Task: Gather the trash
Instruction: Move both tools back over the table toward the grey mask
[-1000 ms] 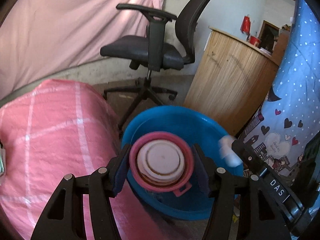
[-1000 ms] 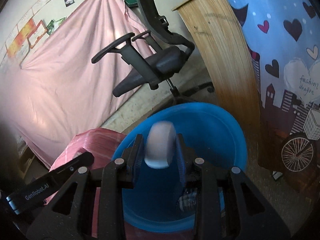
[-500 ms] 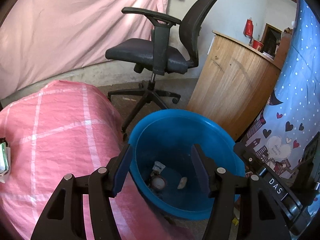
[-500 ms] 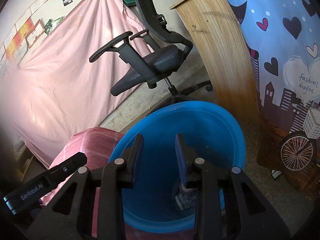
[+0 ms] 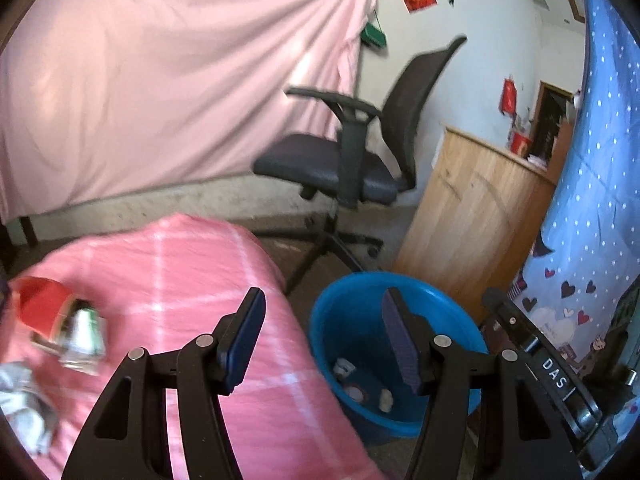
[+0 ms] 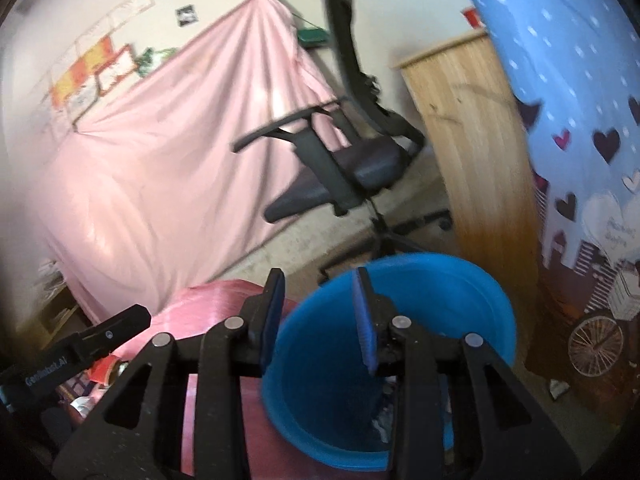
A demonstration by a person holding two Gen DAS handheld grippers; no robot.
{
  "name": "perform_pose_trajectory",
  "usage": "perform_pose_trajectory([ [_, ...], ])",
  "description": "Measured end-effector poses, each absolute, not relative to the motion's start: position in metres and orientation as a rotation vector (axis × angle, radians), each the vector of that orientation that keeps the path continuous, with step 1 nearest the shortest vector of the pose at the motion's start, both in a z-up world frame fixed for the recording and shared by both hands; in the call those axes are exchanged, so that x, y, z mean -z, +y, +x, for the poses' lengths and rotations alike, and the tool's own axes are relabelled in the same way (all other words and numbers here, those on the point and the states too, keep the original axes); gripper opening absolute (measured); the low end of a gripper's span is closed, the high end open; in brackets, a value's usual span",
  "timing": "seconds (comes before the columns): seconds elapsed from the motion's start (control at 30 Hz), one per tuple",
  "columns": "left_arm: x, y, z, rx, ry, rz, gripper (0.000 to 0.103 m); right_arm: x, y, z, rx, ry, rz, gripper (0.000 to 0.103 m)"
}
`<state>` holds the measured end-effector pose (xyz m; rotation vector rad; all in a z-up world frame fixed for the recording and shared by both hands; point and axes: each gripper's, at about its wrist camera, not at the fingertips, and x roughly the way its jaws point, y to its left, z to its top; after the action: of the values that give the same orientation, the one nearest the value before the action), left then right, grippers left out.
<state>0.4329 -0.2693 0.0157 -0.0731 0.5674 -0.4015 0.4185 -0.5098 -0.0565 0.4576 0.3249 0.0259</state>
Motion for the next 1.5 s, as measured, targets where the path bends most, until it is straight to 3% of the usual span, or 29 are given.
perform_pose_trajectory([
  [0.27, -0.038, -0.200, 0.391, 0.262, 0.425, -0.115, 0.074, 0.030, -0.458, 0.401, -0.156, 0.202, 0.405, 0.085],
  [0.37, -0.042, -0.171, 0.380, 0.199, 0.406, -0.147, 0.082, 0.022, -0.439, 0.391, -0.207, 0.150, 0.391, 0.103],
  [0.47, -0.043, -0.144, 0.364, 0.131, 0.369, -0.163, 0.095, 0.016, -0.420, 0.382, -0.234, 0.106, 0.359, 0.103],
  [0.63, -0.042, -0.110, 0.343, 0.041, 0.305, -0.155, 0.099, 0.013, -0.389, 0.378, -0.289, 0.071, 0.324, 0.103],
  [0.93, -0.021, -0.062, 0.315, -0.088, 0.245, -0.155, 0.100, 0.013, -0.349, 0.374, -0.346, 0.039, 0.242, 0.103],
  [1.5, 0.030, 0.001, 0.308, -0.158, 0.362, -0.220, 0.100, 0.033, -0.280, 0.387, -0.446, 0.128, 0.070, 0.103],
])
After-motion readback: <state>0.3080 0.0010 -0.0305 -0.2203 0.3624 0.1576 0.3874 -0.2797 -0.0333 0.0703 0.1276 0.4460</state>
